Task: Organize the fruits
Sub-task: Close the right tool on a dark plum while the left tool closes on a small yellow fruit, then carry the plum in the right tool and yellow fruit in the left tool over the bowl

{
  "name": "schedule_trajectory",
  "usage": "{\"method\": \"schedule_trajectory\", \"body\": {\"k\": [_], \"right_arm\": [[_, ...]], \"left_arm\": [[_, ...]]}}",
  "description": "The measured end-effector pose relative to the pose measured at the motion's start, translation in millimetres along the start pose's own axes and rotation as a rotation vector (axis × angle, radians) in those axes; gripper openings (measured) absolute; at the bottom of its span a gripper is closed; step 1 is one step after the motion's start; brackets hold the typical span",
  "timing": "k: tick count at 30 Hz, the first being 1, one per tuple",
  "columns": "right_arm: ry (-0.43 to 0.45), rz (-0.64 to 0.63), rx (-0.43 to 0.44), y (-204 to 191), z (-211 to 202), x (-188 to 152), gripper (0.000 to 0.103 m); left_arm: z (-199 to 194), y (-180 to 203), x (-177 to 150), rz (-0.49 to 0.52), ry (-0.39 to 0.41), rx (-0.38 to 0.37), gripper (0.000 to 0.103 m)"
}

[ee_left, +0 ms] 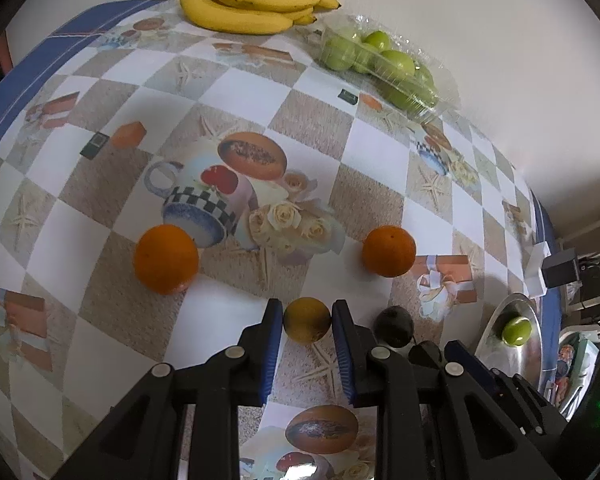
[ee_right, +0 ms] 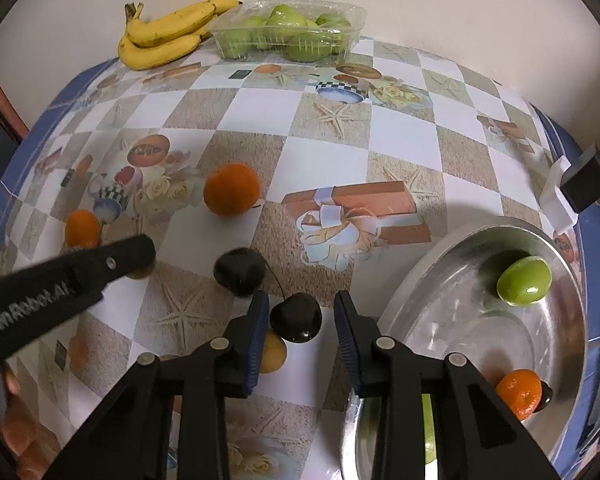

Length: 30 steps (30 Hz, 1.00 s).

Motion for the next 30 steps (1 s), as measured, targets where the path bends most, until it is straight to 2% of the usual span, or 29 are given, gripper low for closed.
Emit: {"method": "schedule_trajectory", "body": {"k": [5,7,12,21,30], "right_arm": [[-0.015,-0.005,-0.003,-1.7,3.8,-2.1,0.033],[-0.016,-0.003,0.007,-3.0,3.8,-2.8,0.026],[0.001,0.004,0.009,-2.7,-2.5,-1.4,0.026],[0.097,0.064,0.051,5.3,-44.9,6.6,0.026],[0.097,0.152,0.055,20.5,-62.2,-6.3,0.026]], "left_arm": [[-2.9,0.8,1.5,-0.004,0.006,-0.004,0.028],[-2.8,-0.2,1.8,-0.009,0.005,-0.004,0.028],[-6.3,-0.7,2.6,-0.017,0.011,-0.007,0.028],[-33.8,6.2,10.5,0.0,0.077,-0.03,0.028],[-56.4,26.3,7.4,0.061,0.13,-0.033,0.028]]}}
Point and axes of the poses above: each gripper's, at about its wrist camera, not at the fingertips, and z roughly the way its jaws point, y to its right, x to its top, the point moved 5 cm from there along z, roughly the way its jaws point, and after that the axes turned 5 degrees about x, right-handed, at the moved point
